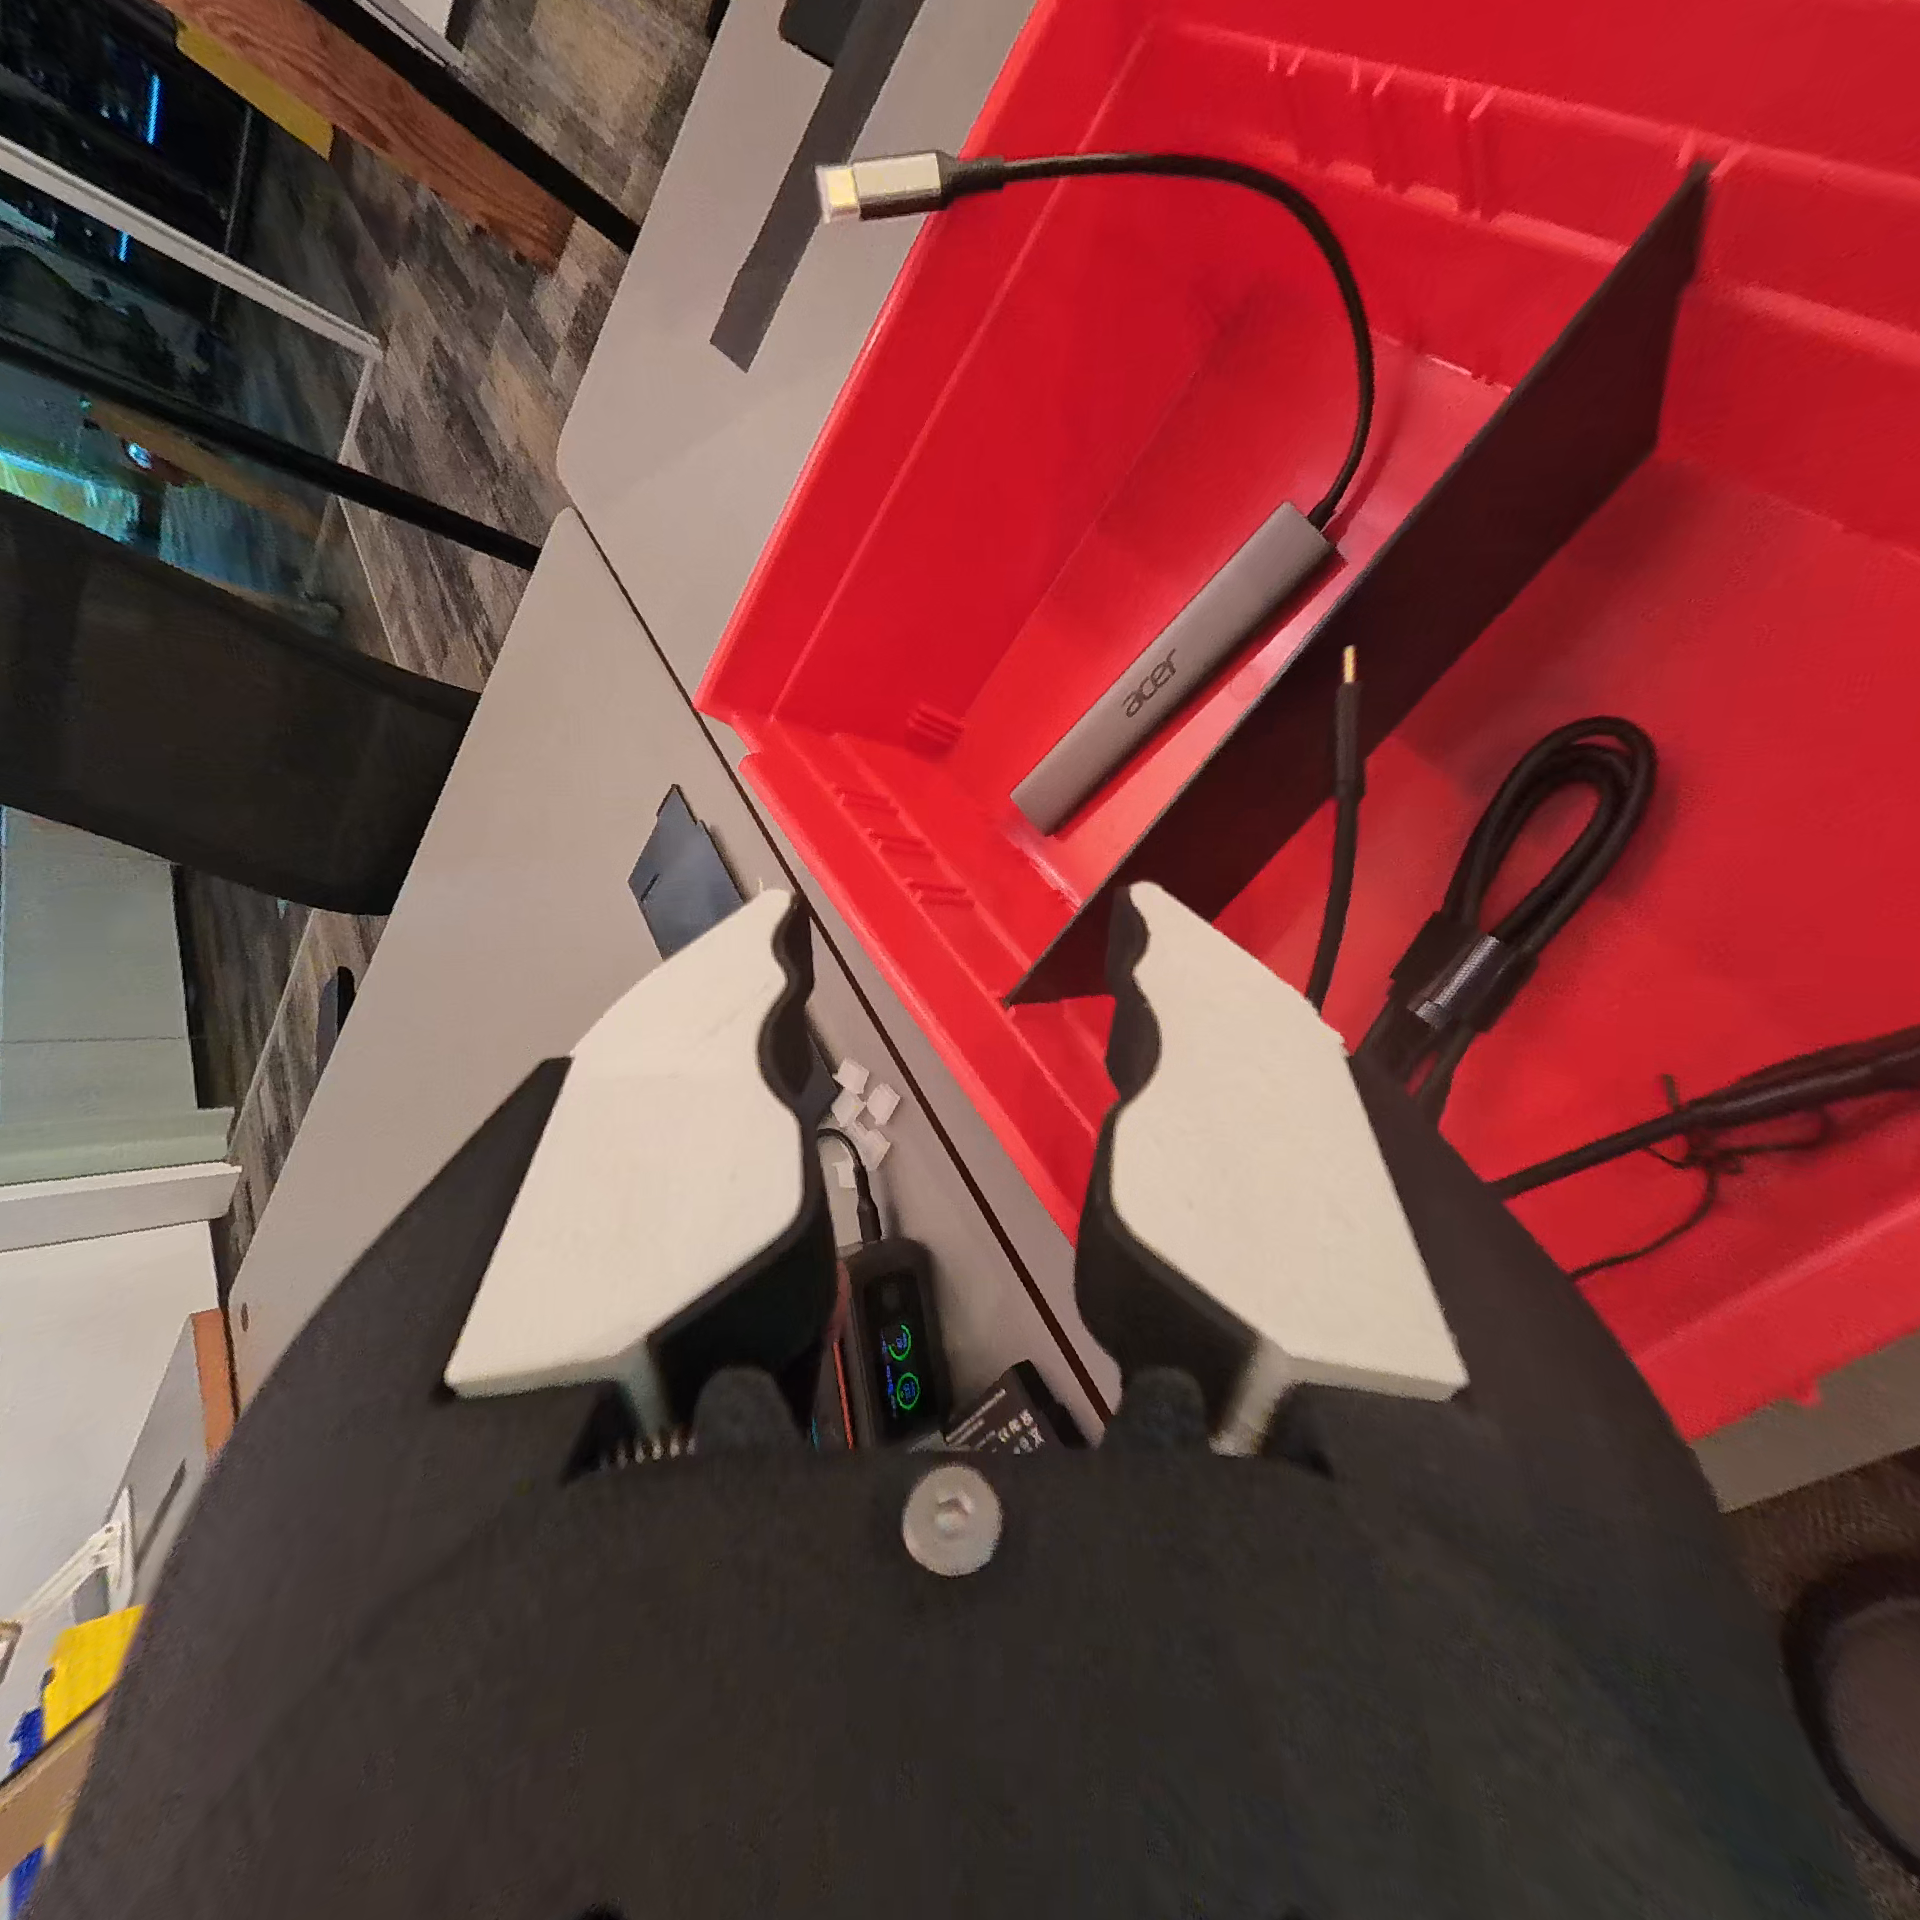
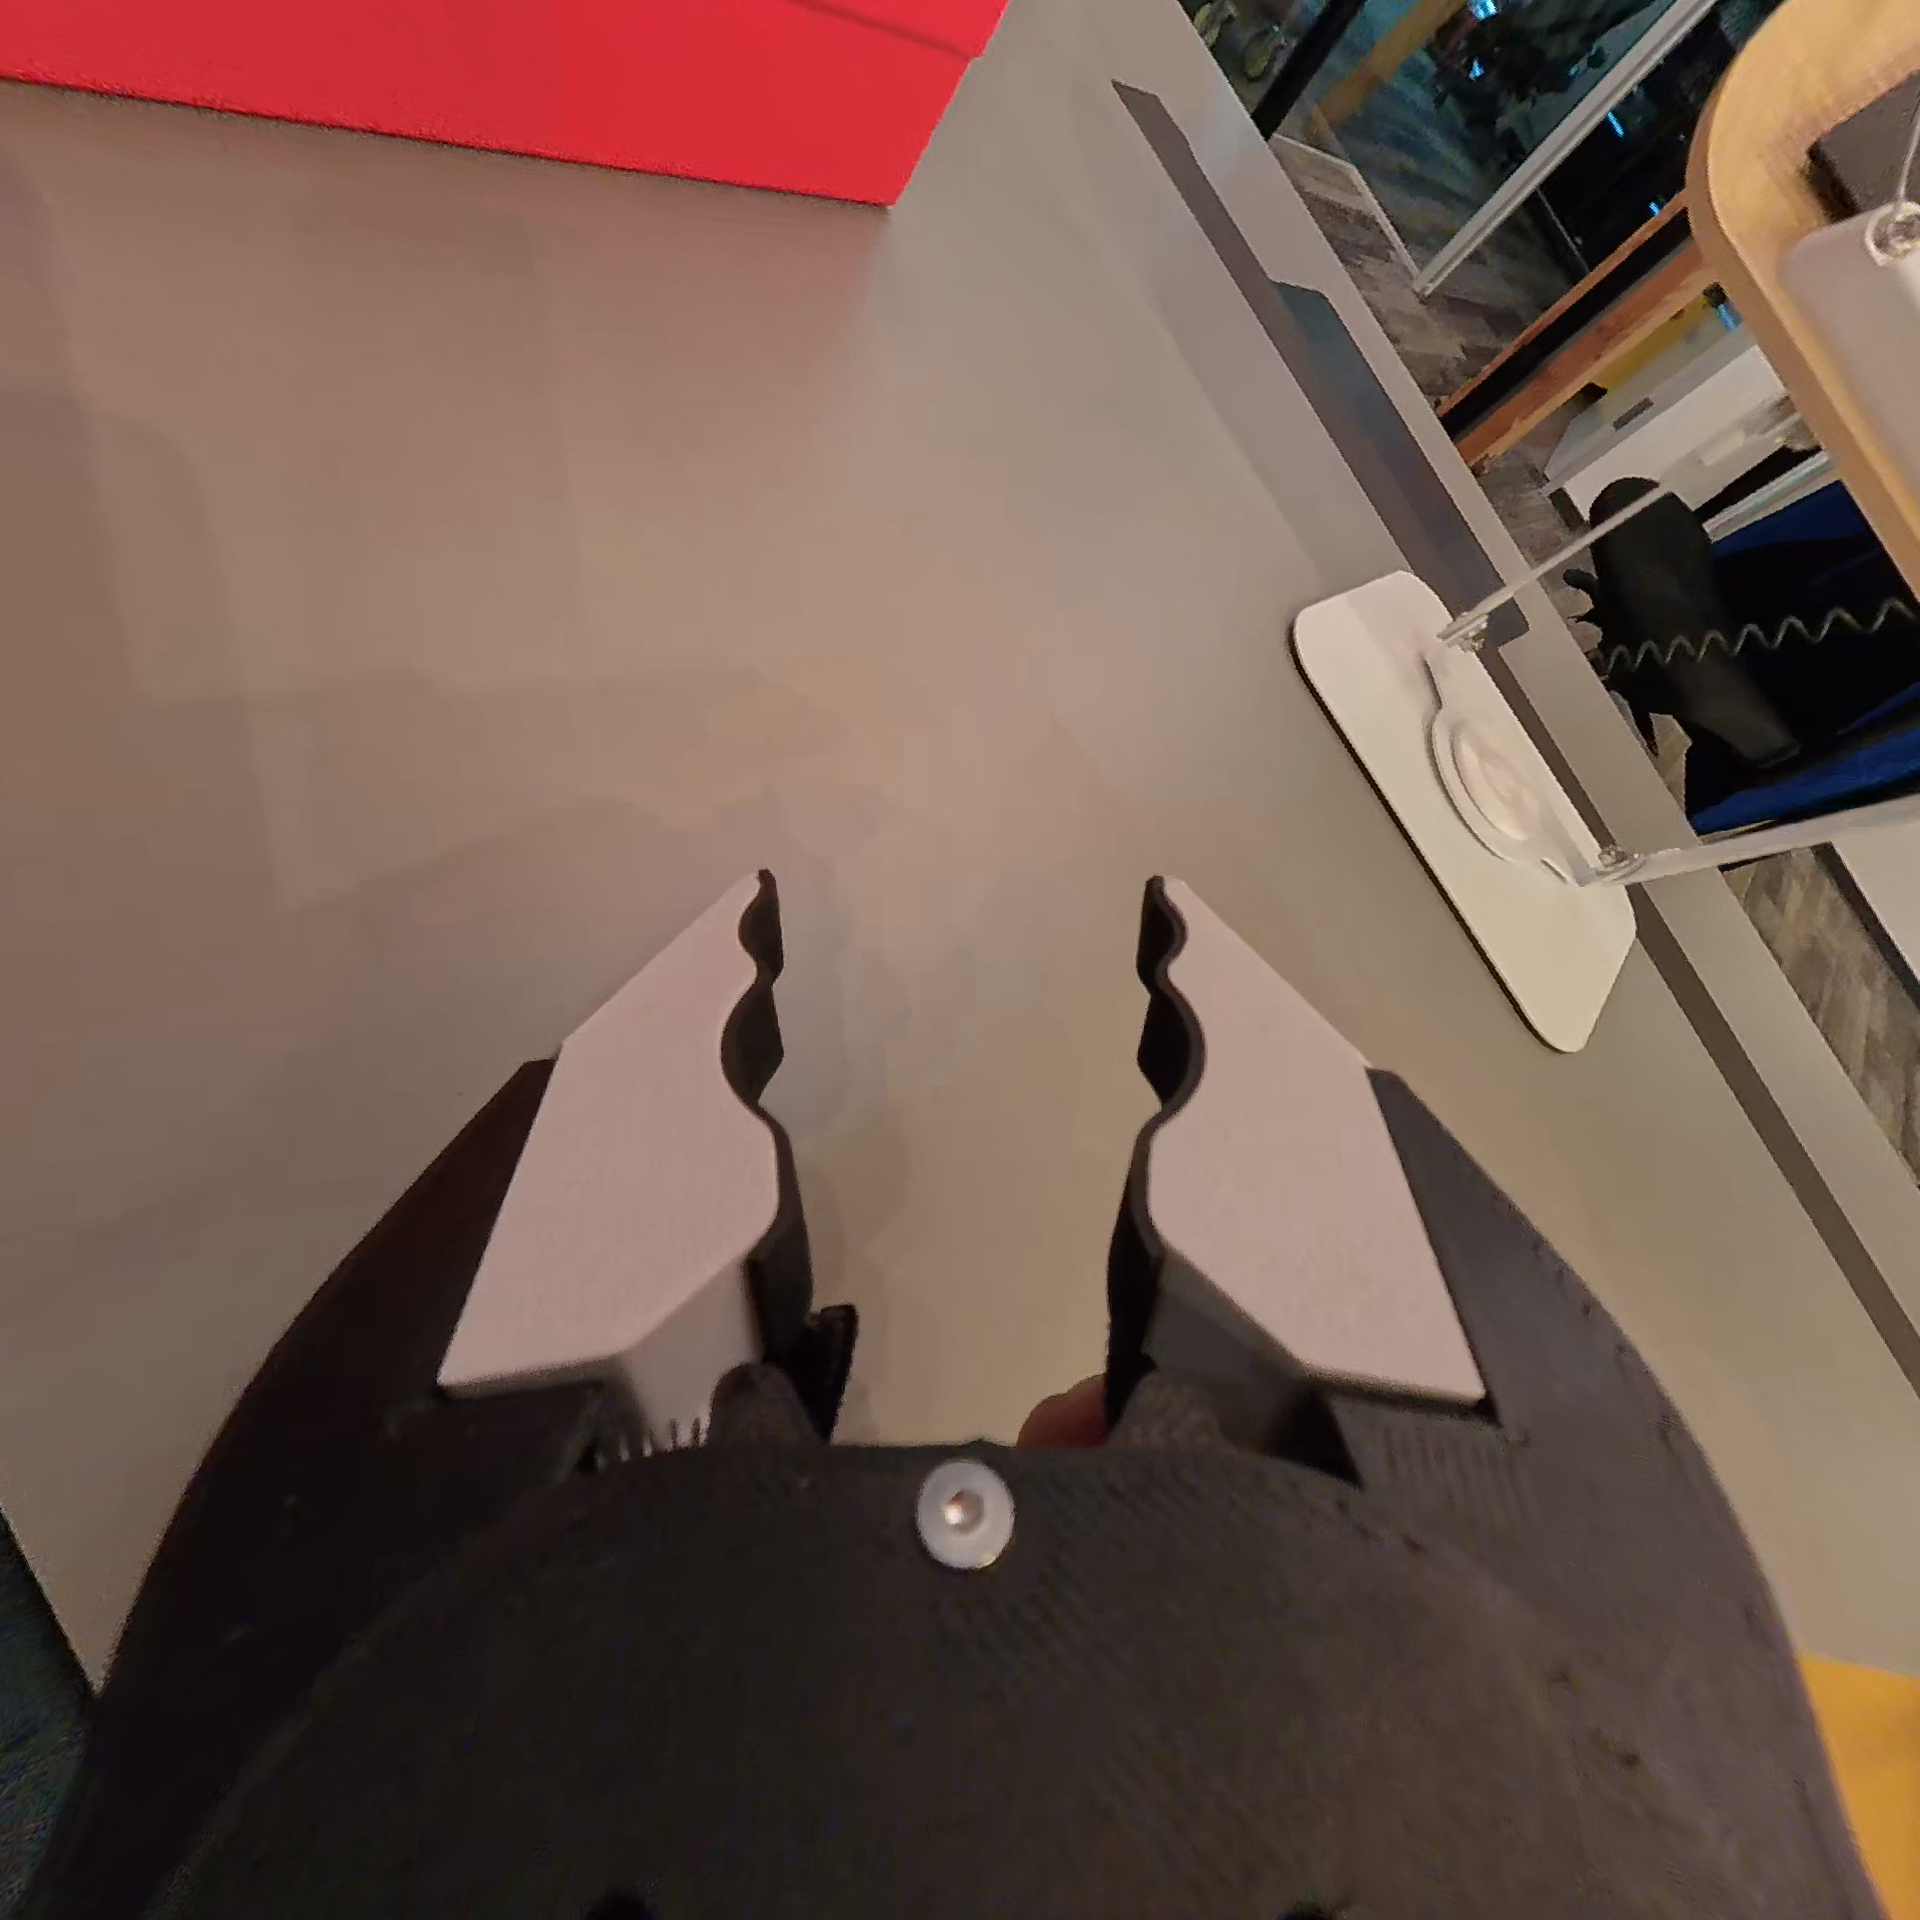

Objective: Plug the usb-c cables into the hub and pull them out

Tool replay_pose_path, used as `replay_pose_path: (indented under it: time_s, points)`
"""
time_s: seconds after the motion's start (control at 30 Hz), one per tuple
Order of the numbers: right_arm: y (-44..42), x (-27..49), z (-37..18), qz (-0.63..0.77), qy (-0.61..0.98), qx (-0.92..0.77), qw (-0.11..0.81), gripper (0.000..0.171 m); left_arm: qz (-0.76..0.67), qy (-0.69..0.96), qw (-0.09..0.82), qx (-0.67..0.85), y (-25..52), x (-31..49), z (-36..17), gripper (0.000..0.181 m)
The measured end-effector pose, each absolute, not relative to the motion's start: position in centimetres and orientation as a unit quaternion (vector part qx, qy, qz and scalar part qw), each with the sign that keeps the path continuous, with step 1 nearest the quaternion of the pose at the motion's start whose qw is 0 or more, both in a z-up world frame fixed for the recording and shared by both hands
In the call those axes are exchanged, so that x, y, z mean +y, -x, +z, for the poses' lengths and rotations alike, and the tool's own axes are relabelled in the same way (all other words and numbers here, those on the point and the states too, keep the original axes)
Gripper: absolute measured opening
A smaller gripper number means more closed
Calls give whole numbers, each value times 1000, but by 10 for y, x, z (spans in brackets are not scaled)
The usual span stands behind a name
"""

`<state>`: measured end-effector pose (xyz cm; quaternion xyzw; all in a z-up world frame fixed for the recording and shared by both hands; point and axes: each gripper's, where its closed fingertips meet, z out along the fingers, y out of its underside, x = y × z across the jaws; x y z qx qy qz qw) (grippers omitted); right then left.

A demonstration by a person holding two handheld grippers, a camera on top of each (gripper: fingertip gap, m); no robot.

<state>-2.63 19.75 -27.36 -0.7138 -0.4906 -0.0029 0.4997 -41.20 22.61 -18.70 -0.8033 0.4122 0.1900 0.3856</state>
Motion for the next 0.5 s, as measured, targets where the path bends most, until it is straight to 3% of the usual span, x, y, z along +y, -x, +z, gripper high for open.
replay_pose_path:
  time_s: [0.5]
  points:
    - [49,194,-267,41,703,-503,501,68,201,816,400,367,447,209,-175,51]
